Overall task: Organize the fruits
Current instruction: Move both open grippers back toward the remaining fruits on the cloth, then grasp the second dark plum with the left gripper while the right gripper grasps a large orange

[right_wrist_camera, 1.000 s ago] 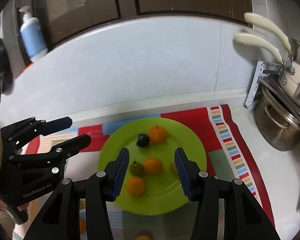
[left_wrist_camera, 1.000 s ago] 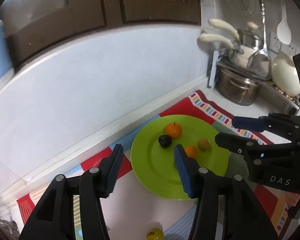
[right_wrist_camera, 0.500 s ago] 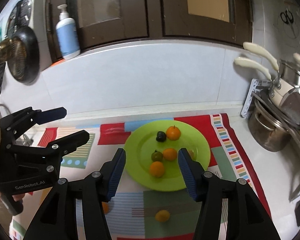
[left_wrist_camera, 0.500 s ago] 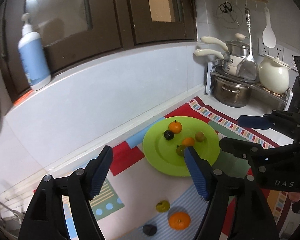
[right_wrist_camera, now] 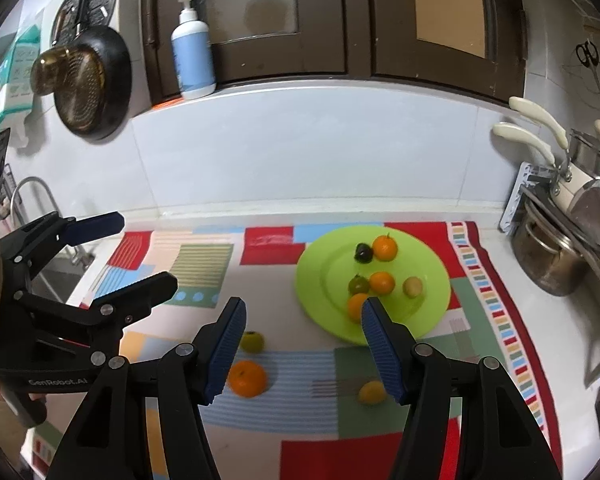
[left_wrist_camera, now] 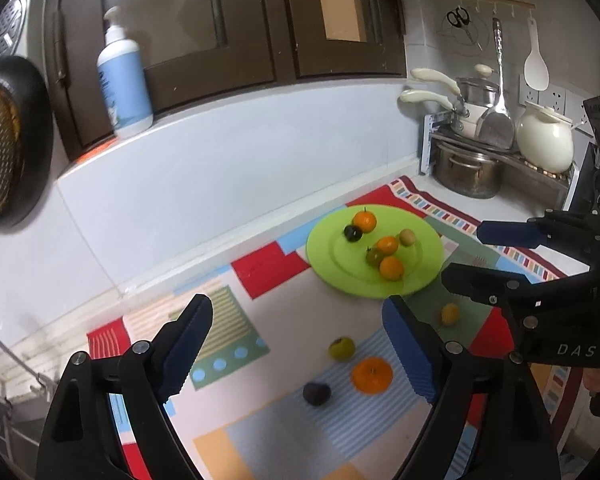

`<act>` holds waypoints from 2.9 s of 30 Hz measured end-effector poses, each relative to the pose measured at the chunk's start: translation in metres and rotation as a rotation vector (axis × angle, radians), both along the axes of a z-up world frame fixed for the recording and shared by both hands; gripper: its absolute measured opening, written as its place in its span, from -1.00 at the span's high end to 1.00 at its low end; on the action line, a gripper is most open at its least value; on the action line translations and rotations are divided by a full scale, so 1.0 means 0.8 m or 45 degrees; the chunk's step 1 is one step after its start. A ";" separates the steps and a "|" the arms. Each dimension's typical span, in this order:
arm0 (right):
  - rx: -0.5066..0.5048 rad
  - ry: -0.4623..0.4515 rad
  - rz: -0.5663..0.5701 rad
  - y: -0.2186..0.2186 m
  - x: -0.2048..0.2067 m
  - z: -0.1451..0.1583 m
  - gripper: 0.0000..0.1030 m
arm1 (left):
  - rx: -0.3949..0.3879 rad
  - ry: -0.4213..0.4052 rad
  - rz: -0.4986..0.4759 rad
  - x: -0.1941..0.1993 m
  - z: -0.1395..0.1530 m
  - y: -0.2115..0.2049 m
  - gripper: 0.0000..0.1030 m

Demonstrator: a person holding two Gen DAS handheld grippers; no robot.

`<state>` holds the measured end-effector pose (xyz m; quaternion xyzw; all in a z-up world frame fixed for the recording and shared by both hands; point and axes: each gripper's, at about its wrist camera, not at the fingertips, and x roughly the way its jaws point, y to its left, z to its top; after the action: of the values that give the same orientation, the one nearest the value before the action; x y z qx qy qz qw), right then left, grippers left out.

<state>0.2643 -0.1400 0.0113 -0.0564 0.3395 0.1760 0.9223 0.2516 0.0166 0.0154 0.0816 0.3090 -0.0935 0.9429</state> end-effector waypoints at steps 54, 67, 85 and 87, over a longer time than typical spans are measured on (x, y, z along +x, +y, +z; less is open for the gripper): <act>-0.212 0.264 0.248 0.074 0.009 -0.164 -0.17 | 0.073 0.258 -0.362 0.018 -0.163 0.020 -0.04; -0.089 0.338 0.257 0.067 0.027 -0.173 0.16 | -0.048 0.368 -0.363 0.042 -0.171 0.017 0.35; -0.024 0.283 0.187 0.048 0.011 -0.145 0.17 | -0.067 0.313 -0.307 0.024 -0.134 0.011 0.44; -0.016 0.270 0.181 0.045 0.008 -0.139 0.17 | -0.067 0.298 -0.300 0.020 -0.128 0.009 0.44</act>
<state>0.2709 -0.1037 -0.0998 -0.0671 0.4315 0.2439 0.8659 0.2677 0.0239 -0.0866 0.0810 0.4026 -0.2205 0.8847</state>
